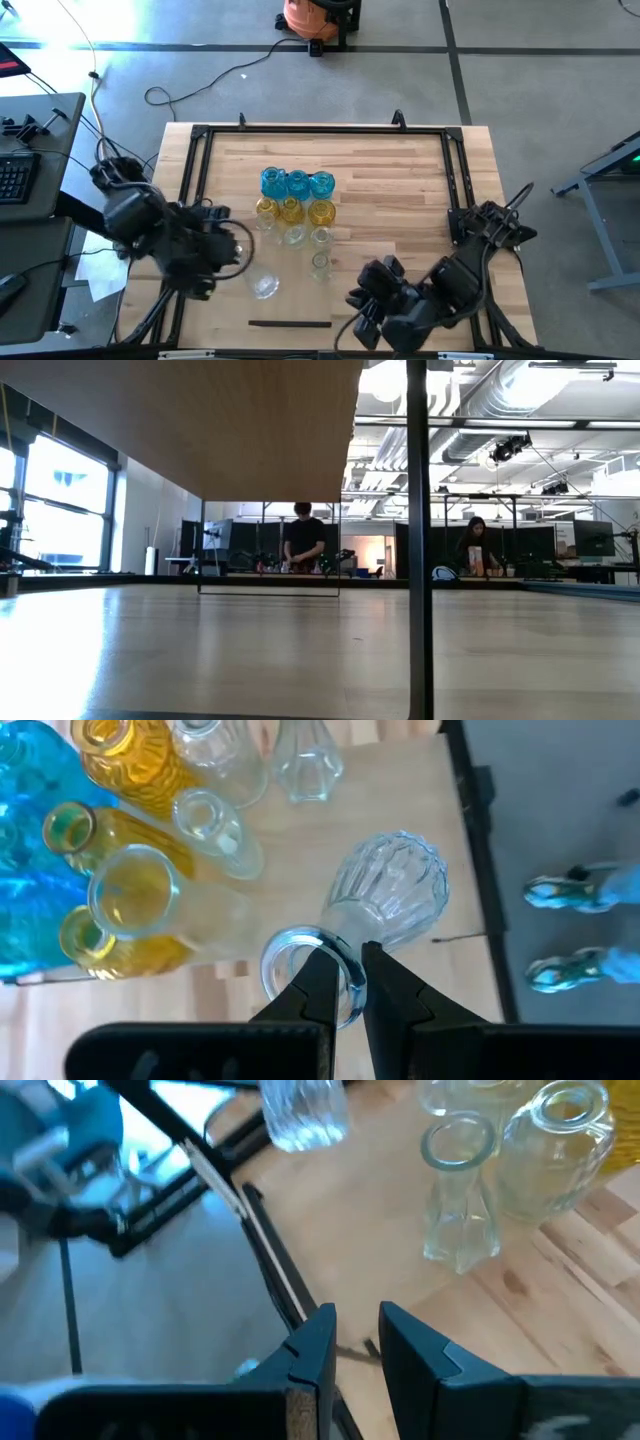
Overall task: Sort vases onto shelf
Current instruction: Put the left transparent vase on the shelf to align with the other transparent vases
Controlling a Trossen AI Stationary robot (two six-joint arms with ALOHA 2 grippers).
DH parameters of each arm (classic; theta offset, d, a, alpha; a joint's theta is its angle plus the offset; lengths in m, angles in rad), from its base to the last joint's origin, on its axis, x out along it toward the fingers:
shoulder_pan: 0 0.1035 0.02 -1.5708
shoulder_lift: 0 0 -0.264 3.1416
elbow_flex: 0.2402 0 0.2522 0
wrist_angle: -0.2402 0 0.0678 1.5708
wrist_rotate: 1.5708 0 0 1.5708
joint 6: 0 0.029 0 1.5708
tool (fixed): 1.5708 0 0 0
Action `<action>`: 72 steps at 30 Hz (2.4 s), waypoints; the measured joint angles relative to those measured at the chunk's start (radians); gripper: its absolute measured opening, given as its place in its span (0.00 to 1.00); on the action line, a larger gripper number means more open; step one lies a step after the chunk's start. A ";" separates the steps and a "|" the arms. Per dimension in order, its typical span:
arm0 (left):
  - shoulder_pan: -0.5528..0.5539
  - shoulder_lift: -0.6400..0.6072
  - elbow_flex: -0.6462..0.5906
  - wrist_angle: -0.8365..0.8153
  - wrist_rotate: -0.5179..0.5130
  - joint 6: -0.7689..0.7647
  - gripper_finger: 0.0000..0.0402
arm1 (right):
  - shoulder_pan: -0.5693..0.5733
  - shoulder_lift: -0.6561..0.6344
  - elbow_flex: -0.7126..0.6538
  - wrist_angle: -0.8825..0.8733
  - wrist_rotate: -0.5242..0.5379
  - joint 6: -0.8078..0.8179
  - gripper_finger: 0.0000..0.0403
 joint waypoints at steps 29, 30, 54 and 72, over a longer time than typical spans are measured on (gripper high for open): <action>0.073 0.061 0.000 0.058 -0.060 0.085 0.05 | 0.027 0.283 0.000 0.570 0.412 0.209 0.00; 0.073 0.061 0.000 0.072 -0.062 0.086 0.05 | 0.022 0.287 0.000 0.595 0.414 0.186 0.00; 0.072 0.151 0.000 0.112 -0.119 0.085 0.05 | -0.019 0.424 -0.001 0.649 0.621 0.359 0.00; 0.083 0.159 0.000 0.122 -0.032 0.102 0.05 | -0.053 0.424 0.000 0.445 0.469 0.505 0.00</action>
